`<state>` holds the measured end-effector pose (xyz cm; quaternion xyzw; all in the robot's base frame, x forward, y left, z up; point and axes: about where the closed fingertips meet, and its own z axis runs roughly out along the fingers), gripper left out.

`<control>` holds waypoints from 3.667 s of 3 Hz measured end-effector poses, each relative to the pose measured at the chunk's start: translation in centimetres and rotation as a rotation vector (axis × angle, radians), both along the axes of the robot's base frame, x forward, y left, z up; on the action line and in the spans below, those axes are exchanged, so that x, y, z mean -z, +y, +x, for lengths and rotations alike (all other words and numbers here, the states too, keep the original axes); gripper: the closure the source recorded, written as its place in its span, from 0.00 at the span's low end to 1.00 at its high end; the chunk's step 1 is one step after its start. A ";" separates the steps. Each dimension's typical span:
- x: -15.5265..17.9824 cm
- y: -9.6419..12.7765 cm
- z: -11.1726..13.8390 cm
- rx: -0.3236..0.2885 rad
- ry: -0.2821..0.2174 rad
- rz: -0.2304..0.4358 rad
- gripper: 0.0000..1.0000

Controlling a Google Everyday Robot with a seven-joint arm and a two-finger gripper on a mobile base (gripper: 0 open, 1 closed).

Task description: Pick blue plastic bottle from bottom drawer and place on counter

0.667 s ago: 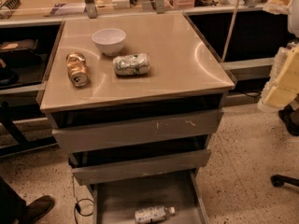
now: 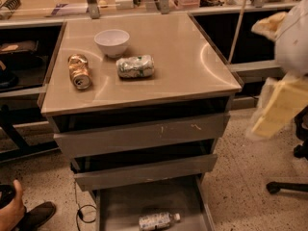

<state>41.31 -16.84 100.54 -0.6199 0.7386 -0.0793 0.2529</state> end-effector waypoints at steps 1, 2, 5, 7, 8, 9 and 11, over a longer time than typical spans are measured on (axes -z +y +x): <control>5.9 2.1 -0.7 -0.061 0.014 0.035 0.00; 14.0 3.7 -1.8 -0.126 0.099 0.050 0.00; 20.8 5.4 -3.3 -0.144 0.180 0.078 0.00; 36.5 9.6 -5.2 -0.198 0.316 0.146 0.00; 42.3 10.9 -5.3 -0.232 0.399 0.166 0.00; 42.3 10.9 -5.3 -0.233 0.399 0.165 0.00; 53.0 8.0 -1.8 -0.198 0.444 0.113 0.00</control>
Offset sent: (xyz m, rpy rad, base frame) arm -0.0376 0.0506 -0.2554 0.0645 0.2446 0.1981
